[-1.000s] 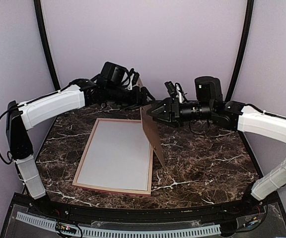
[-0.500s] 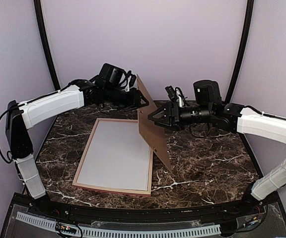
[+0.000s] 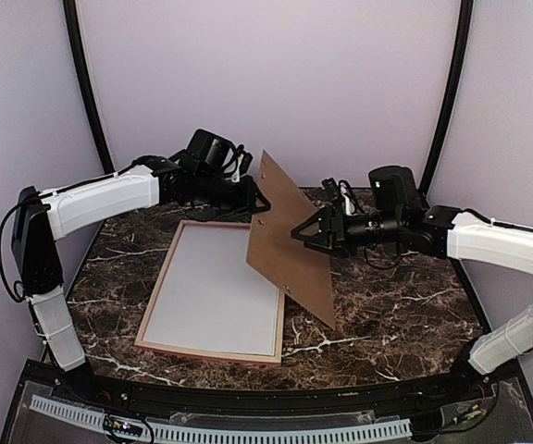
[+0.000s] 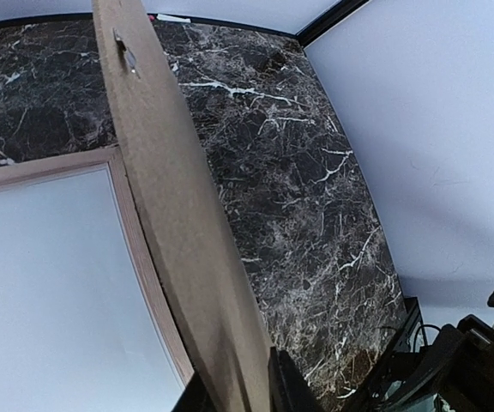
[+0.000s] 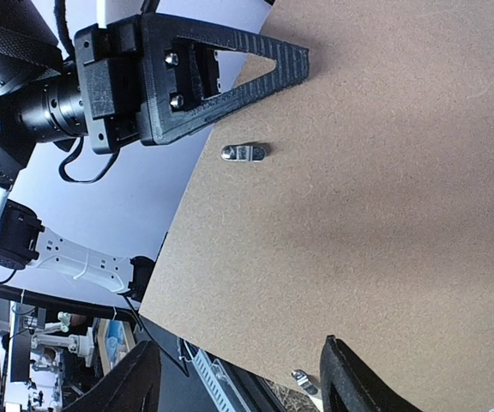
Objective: Put the photo into the frame
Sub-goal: Pass from the right arm to the left, then place the backboard on the frame body.
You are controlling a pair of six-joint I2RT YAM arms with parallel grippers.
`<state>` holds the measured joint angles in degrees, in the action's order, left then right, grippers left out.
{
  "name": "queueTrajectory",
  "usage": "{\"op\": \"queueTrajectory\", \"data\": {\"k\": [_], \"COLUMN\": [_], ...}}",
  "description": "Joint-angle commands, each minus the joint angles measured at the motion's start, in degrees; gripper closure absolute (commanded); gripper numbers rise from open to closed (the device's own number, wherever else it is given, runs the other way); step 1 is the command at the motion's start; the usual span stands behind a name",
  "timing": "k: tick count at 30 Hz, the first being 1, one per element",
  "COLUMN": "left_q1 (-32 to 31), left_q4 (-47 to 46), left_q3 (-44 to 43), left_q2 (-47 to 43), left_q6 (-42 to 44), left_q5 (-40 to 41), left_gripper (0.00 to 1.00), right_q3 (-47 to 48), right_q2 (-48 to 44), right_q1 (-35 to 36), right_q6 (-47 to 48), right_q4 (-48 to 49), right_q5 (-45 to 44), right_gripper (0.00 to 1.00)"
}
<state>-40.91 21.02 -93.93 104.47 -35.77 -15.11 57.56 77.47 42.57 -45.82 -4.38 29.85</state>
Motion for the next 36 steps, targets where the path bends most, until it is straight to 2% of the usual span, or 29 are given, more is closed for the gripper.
{"op": "queueTrajectory", "data": {"k": [1, 6, 11, 17, 28, 31, 36], "left_q1": [0.20, 0.36, 0.99, 3.13, 14.35, 18.48, 25.56], "left_q4": [-2.81, -4.60, -11.57, -22.46, -41.61, -42.56, -37.82], "left_q3": [1.51, 3.19, 8.84, 17.70, 38.02, 42.27, 47.30], "left_q2": [0.17, 0.15, -2.13, -7.59, -21.86, -26.36, -34.11], "left_q6": [0.16, -0.72, -3.51, -8.95, -21.12, -21.99, -20.03], "left_q5": [-1.69, -3.35, -7.69, -15.85, -34.34, -36.88, -39.39], "left_gripper": [0.83, 0.89, 0.99, 1.00, 1.00, 1.00, 1.00], "right_q3": [-1.98, -3.31, -3.51, -3.16, -3.47, -4.11, -4.54], "right_q2": [-2.77, -4.29, -6.61, -9.83, -9.44, -8.01, -6.19], "right_q1": [-1.35, -2.50, -4.34, -7.89, -10.40, -10.40, -10.49], "right_q6": [0.43, 1.02, 3.02, 5.66, 8.40, 8.46, 9.06], "right_q4": [0.83, -0.61, -4.66, -10.27, -12.71, -11.53, -10.64], "right_q5": [-0.75, -1.13, -2.61, -4.29, -5.96, -5.62, -5.83], "right_gripper": [0.35, 0.36, 0.36, 0.36, 0.36, 0.36, 0.36]}}
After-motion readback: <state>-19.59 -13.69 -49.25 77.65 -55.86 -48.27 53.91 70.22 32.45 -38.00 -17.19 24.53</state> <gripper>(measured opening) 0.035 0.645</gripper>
